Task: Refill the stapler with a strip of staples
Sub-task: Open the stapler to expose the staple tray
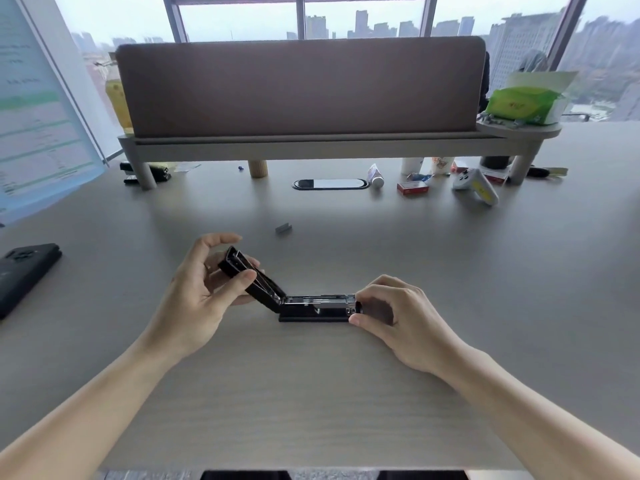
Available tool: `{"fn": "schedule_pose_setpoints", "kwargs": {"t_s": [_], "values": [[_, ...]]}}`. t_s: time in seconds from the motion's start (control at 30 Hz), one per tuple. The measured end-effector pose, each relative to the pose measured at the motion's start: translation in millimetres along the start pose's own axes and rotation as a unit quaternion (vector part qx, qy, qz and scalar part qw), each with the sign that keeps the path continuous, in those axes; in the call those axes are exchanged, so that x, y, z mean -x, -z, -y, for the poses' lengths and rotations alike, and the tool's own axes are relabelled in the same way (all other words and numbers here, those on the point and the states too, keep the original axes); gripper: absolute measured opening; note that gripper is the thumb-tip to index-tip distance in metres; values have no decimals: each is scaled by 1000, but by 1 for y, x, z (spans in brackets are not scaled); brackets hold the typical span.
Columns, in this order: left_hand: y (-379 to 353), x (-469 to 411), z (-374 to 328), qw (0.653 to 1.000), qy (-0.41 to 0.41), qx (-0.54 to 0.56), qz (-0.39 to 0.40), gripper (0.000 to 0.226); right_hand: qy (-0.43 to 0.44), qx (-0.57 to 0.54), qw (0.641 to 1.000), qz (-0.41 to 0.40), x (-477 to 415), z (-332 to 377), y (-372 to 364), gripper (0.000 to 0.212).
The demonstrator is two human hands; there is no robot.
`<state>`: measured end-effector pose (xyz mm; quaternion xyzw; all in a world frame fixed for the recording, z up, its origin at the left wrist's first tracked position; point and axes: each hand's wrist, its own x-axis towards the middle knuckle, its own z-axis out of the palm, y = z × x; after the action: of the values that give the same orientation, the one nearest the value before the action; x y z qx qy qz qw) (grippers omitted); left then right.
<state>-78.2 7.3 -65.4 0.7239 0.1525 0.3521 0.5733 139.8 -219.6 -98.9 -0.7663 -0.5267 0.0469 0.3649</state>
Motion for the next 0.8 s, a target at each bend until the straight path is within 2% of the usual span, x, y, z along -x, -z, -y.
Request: {"fn": "schedule_pose_setpoints", "kwargs": {"t_s": [0.07, 0.13, 0.3, 0.37, 0.47, 0.8], "values": [[11, 1, 3, 1000, 27, -6, 5, 41, -4, 2, 1000, -2, 0, 0, 0, 11], [23, 1, 9, 998, 47, -29, 13, 34, -4, 4, 1000, -3, 0, 0, 1, 11], [41, -3, 12, 979, 51, -184, 78, 29, -7, 3, 1000, -6, 0, 1, 1, 12], [41, -7, 4, 952, 19, -287, 102, 24, -9, 4, 1000, -6, 1, 1, 0, 11], [35, -10, -6, 891, -42, -429, 140, 26, -9, 6, 1000, -9, 0, 1, 0, 10], [32, -5, 4, 901, 6, -408, 145, 20, -6, 8, 1000, -12, 1, 3, 1, 10]]}}
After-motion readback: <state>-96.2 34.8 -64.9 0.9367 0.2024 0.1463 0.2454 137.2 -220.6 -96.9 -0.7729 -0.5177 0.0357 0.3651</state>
